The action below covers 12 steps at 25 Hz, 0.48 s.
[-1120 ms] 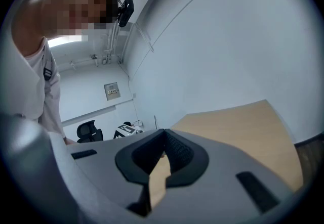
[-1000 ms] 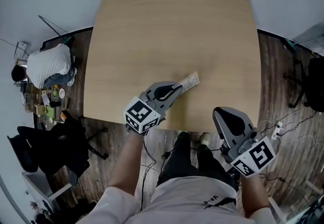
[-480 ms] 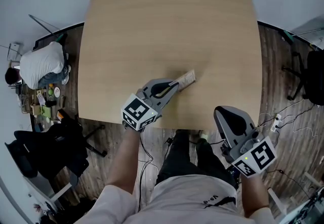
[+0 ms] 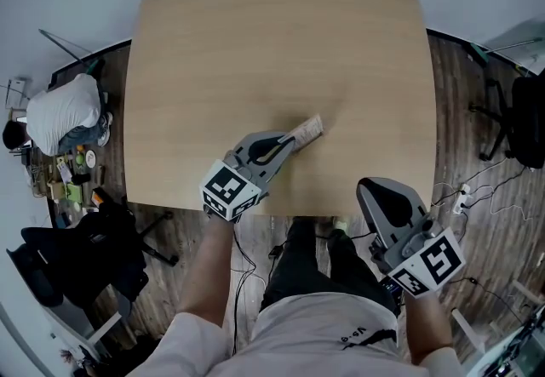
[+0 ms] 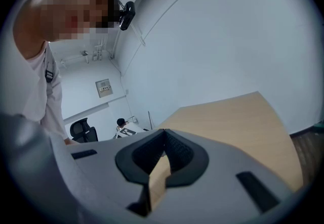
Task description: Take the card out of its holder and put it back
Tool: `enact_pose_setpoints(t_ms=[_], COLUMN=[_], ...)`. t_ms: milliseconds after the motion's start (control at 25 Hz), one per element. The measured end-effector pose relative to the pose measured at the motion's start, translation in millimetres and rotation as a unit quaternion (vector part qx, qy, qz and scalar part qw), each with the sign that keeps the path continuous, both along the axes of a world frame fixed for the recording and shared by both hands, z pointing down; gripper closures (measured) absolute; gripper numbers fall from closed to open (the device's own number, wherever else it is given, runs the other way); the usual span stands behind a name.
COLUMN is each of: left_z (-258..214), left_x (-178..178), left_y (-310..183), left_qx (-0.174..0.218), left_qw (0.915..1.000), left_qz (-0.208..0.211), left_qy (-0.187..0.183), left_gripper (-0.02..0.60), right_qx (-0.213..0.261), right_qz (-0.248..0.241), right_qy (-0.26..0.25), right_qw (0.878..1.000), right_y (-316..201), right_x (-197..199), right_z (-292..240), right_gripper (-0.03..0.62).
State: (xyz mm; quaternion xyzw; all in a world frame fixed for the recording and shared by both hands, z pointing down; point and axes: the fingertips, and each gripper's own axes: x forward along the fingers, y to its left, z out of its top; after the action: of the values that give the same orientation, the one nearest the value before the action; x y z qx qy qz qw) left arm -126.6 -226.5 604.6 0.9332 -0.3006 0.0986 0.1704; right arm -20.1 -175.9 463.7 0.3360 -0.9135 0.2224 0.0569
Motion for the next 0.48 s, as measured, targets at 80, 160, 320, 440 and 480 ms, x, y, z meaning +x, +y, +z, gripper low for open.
enact_pose_setpoints(t_ms=[80,160,320,440,480], left_z=[-0.2,0.0,0.3,-0.5,-1.0], left_x=[0.4,-0.2,-1.5,-0.4,0.0], left_y=[-0.8,-0.7,0.5,0.8,0.6], left_qx=[0.002,0.003,0.004,0.005,0.005], left_qw=[1.0000,0.9999,0.9997,0.9997,0.9997], left_qz=[-0.005,-0.014,-0.025,-0.023,-0.021], left_qy=[-0.001,-0.001,-0.003,-0.005,-0.008], left_gripper=[0.557,0.557,0.557,0.557,0.557], right_qx=[0.000,-0.001,-0.002,-0.002,-0.002], right_qz=[0.000,0.000,0.001,0.001,0.001], right_qy=[0.001,0.001,0.002,0.002,0.002], right_qw=[1.000,1.000,1.000,1.000,1.000], right_y=[0.0,0.6,0.6,0.4,0.4], right_x=[1.2,1.8,2.1,2.8,3.0], right_z=[0.5,1.3,2.2,1.7,1.8], right_gripper=[0.582,0.582,0.582,0.582,0.582])
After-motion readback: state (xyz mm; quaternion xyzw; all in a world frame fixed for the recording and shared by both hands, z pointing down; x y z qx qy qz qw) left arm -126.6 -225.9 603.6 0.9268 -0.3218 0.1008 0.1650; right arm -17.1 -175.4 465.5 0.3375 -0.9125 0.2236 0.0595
